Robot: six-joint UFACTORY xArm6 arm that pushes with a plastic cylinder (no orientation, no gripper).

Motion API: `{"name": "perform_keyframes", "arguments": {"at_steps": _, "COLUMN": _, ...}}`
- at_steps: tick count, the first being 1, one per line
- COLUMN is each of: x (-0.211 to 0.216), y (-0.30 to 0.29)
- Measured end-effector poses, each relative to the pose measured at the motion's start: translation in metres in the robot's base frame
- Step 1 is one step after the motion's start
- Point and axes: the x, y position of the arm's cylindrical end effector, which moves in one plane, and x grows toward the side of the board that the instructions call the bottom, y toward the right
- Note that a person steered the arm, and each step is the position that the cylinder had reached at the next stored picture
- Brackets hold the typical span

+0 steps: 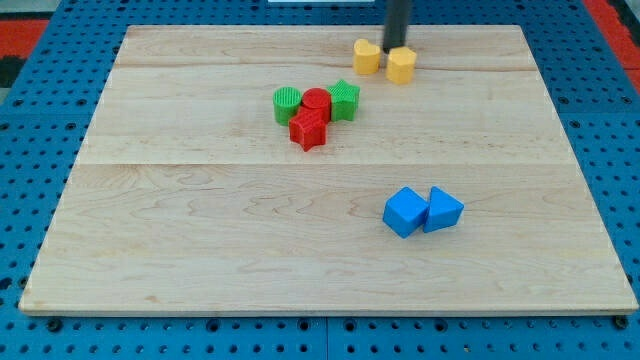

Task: Place yellow hexagon parallel to green star

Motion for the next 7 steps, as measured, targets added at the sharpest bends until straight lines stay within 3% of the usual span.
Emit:
{"name": "perform_keyframes", "arguments": {"at_steps": 1, "x": 0.026, "y": 0.056}}
{"name": "perform_keyframes", "arguments": {"at_steps": 2, "x": 0.069, "y": 0.058}}
{"name": "perform_keyframes", "arguments": {"at_steps": 3, "x": 0.048, "y": 0.081}}
{"name": "perform_keyframes", "arguments": {"at_steps": 4, "x": 0.029, "y": 0.031}}
{"name": "perform_keyframes", "arguments": {"at_steps": 5, "x": 0.006, "y": 0.022}}
{"name": "perform_keyframes", "arguments": {"at_steps": 6, "x": 0.015, "y": -0.020}}
{"name": "perform_keyframes", "arguments": {"at_steps": 7, "x": 0.041, "y": -0.020}}
